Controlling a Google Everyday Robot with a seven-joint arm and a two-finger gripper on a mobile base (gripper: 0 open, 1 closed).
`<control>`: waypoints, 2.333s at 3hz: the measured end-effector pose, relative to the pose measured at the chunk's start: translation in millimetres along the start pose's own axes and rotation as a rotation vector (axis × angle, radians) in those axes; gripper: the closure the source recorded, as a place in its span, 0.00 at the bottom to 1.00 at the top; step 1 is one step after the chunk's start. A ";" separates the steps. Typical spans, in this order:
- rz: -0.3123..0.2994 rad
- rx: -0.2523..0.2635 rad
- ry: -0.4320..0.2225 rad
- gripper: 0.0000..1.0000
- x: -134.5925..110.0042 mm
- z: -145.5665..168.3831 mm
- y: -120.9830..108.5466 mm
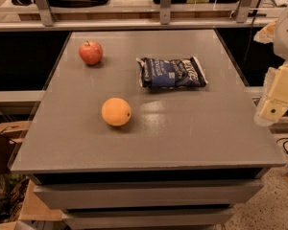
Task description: Pick orange
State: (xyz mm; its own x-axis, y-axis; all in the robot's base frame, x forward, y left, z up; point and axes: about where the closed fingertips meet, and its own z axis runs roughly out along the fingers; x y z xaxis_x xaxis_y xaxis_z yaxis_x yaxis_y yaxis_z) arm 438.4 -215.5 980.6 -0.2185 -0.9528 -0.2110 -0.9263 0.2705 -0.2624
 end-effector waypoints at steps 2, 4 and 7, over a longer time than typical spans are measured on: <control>-0.018 -0.003 -0.019 0.00 -2.4 -1.9 -1.3; -0.408 -0.086 -0.009 0.00 -78.9 18.4 -4.3; -0.790 -0.095 0.011 0.00 -162.5 52.9 7.8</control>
Offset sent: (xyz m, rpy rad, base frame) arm 0.0024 0.0024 0.0004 0.0291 0.0130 0.0540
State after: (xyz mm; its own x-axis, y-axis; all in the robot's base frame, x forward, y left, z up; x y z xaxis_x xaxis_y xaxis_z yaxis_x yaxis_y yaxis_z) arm 483.0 -51.3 963.1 0.5117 -0.8590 0.0138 -0.8304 -0.4987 -0.2484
